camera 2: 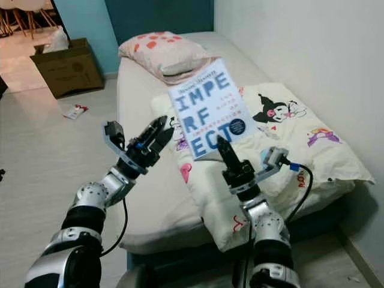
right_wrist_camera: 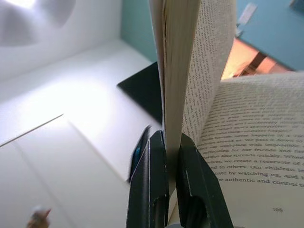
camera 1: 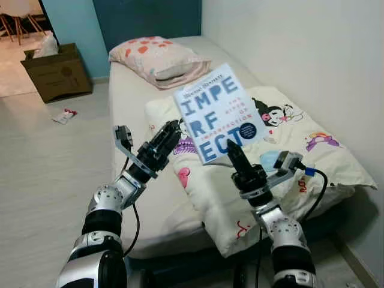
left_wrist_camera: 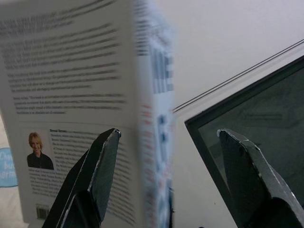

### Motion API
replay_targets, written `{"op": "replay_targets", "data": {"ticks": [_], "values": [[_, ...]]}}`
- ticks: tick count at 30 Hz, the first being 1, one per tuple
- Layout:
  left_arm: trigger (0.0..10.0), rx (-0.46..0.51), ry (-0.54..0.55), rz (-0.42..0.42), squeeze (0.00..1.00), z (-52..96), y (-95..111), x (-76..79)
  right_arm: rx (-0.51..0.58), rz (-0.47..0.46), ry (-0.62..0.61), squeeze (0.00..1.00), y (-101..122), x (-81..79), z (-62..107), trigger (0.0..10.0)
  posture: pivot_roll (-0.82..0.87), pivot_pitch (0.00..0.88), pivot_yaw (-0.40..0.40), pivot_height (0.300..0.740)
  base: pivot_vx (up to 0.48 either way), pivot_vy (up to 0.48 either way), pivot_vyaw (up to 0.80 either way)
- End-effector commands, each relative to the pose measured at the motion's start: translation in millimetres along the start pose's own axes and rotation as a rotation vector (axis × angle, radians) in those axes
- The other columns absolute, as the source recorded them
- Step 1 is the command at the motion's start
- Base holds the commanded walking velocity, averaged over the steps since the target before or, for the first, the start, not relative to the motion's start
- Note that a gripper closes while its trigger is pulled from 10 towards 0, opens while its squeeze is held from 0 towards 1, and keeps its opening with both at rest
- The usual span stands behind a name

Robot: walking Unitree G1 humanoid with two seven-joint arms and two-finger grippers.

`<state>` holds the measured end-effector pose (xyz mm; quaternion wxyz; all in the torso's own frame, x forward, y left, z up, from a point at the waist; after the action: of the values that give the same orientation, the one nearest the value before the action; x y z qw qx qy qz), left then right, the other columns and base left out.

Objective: Clean up the room

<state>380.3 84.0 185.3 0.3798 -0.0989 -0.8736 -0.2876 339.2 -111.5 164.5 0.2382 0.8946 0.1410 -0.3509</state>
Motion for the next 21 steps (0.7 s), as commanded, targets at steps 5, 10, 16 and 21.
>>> {"op": "replay_targets", "data": {"ticks": [5,10,16,21], "values": [[10.0,0.001,0.023,-0.005,0.00,2.7,6.0,-1.8,-0.125,-0.035,0.113,0.00,-24.2,-20.8,0.0,0.0,0.10,0.000,0.021,0.570,0.000,0.000,0.00],[10.0,-0.013,0.031,-0.014,0.00,2.6,3.6,-2.8,-0.170,-0.036,0.098,0.00,-31.3,-21.7,4.8,0.0,0.09,0.000,0.020,0.570,0.000,0.000,0.00],[0.0,-0.041,0.002,-0.038,0.00,1.4,-3.2,0.3,-0.202,-0.009,0.060,0.00,-34.2,-16.8,6.3,0.0,0.09,0.000,0.018,0.570,0.000,0.000,0.00],[0.0,-0.057,0.011,-0.058,0.00,2.8,-6.7,-1.5,-0.200,0.011,0.035,0.00,-33.7,-14.0,6.2,0.0,0.09,0.000,0.018,0.570,0.000,0.000,0.00]]}}
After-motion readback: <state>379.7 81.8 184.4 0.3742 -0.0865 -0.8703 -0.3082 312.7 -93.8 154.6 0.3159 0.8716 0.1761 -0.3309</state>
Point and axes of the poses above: a point about 5 cm out from each wrist's last joint towards the gripper, its own z axis pointing back from the gripper into the wrist, its own y axis along the axis of the wrist's last joint, x = y × z, the point moved 5 cm from there along -z, pointing out of the wrist towards the gripper, and after that the axes turned 10 degrees about -z, right-handed, at the moved point
